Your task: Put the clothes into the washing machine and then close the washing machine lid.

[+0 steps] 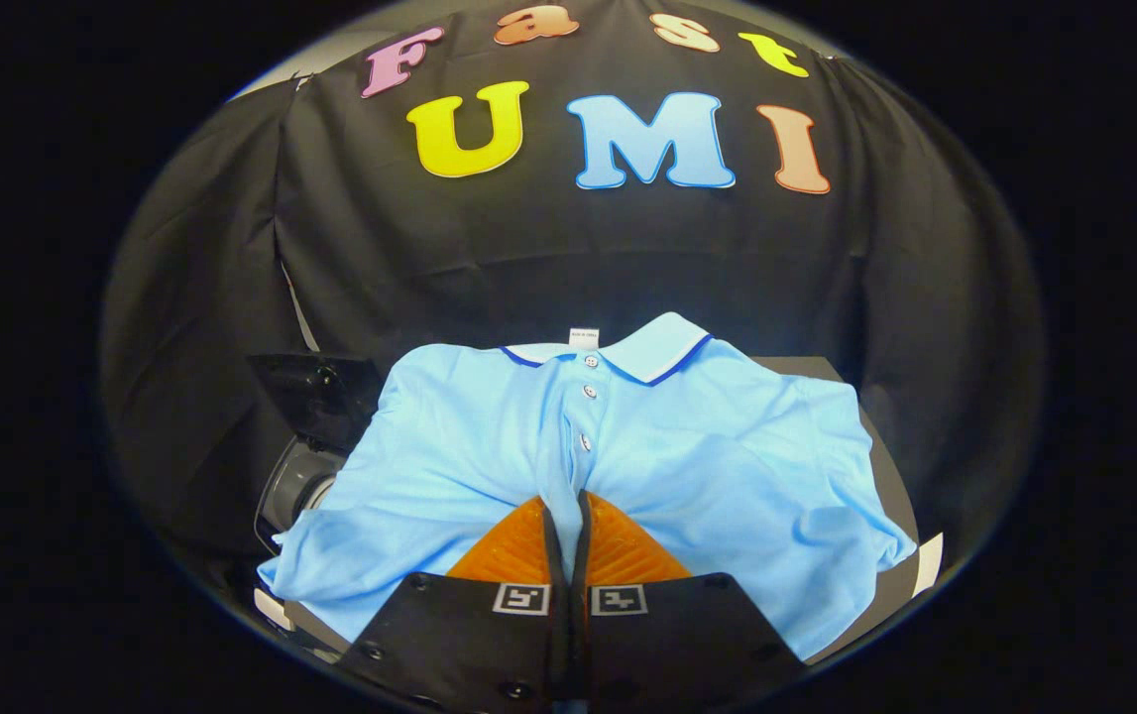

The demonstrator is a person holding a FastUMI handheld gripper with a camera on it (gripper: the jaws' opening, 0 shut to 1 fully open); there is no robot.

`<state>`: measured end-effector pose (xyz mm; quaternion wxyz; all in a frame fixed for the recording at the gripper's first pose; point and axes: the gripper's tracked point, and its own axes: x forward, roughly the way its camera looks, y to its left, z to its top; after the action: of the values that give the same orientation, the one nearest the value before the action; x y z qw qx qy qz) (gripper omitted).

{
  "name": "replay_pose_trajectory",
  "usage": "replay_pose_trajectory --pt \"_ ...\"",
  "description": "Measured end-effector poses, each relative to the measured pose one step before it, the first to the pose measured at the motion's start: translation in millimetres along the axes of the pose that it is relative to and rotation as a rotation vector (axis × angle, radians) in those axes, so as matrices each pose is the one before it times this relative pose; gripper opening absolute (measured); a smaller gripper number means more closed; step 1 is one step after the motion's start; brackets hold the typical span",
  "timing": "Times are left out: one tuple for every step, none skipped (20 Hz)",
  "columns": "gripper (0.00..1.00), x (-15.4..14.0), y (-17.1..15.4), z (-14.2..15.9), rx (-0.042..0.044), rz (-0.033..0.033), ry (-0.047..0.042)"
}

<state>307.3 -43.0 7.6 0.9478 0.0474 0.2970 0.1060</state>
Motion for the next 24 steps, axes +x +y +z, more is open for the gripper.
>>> replay_pose_trajectory --pt "0.01 -0.66 -0.13 -0.07 0.00814 -0.00029 0.0033" --pt "0.01 -1.25 1.17 0.5 0.00406 -0.00127 -0.00708" --pt "0.01 -2.14 1.12 2.63 0.00176 -0.00032 -0.00483" --pt "0.01 -1.97 0.83 3.8 0.00232 0.00181 -0.01265" --pt "0.01 -4.05 0.93 5.74 0.00314 0.00011 -0.01769" --pt "0.01 -3.45 1.12 4.83 0.00717 0.00517 -0.011" --pt "0.01 -3.61 1.98 6.2 0.01334 0.00886 -0.01466" --pt "0.01 -3.69 2.56 4.95 0.01765 0.00801 -0.01344" --pt "0.01 -3.57 2.08 5.35 0.01758 0.00991 -0.00745" --pt "0.01 -3.54 2.49 4.77 0.01398 0.00661 -0.01106" --pt "0.01 -3.45 1.73 5.73 0.00687 0.00369 -0.01362" --pt "0.01 -2.98 1.98 5.18 0.00023 0.00286 -0.00917" --pt "0.01 -2.46 2.26 7.29 -0.0014 0.00243 -0.01499" --pt "0.01 -3.29 3.65 7.33 -0.00202 0.00387 -0.01617" --pt "0.01 -3.59 3.1 7.67 -0.0017 0.00447 -0.0098" --pt "0.01 -3.81 2.84 7.04 0.00164 0.0054 -0.01311" --pt "0.01 -2.92 2.34 6.88 0.00391 0.00646 -0.01544" --pt "0.01 -4.06 2.68 6.05 0.00223 0.0093 -0.00991" --pt "0.01 -3.85 4.07 7.24 -0.00038 0.00767 -0.01111" --pt "0.01 -3.87 3.46 4.46 -0.00501 0.00694 -0.00671" --pt "0.01 -3.2 3.06 6.48 -0.00719 0.00556 -0.01021" --pt "0.01 -2.75 2.09 4.05 -0.00695 0.0051 -0.0046" --pt "0.01 -2.18 3.43 3.55 -0.00526 0.00636 -0.01025" --pt "0.01 -2.03 2.97 3.54 -0.00584 0.00555 -0.00868"
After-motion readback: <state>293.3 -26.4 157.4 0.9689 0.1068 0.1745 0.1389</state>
